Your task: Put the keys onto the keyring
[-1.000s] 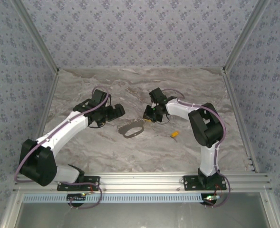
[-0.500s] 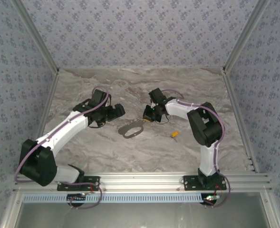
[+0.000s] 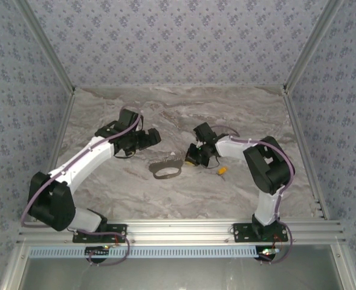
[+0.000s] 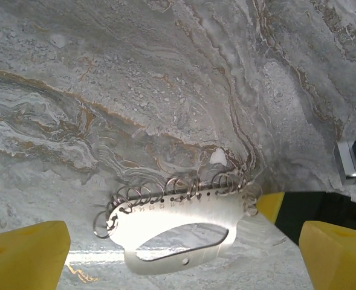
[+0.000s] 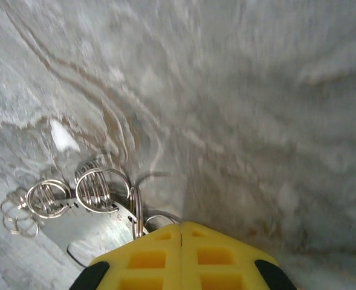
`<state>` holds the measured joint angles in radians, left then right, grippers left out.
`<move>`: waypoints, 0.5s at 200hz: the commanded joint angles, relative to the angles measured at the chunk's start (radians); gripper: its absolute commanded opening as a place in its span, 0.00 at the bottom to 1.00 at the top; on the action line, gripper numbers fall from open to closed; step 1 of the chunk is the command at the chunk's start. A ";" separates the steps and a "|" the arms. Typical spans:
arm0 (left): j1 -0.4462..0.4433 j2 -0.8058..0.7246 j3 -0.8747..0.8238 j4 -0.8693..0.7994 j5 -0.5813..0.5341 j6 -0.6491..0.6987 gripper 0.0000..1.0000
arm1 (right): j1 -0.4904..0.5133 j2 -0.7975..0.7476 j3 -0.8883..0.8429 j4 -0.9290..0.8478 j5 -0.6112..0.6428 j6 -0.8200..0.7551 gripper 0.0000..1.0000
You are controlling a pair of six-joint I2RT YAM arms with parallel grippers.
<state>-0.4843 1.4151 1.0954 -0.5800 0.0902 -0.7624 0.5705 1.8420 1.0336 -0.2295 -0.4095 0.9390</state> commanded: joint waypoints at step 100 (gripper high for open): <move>-0.040 -0.015 0.000 0.007 0.019 0.055 0.98 | 0.025 -0.268 -0.067 -0.245 0.025 -0.189 0.42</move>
<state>-0.4957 1.4284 1.0962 -0.5777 0.0975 -0.7437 0.6075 1.5997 0.9970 -0.3721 -0.4381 0.8371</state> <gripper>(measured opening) 0.976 0.408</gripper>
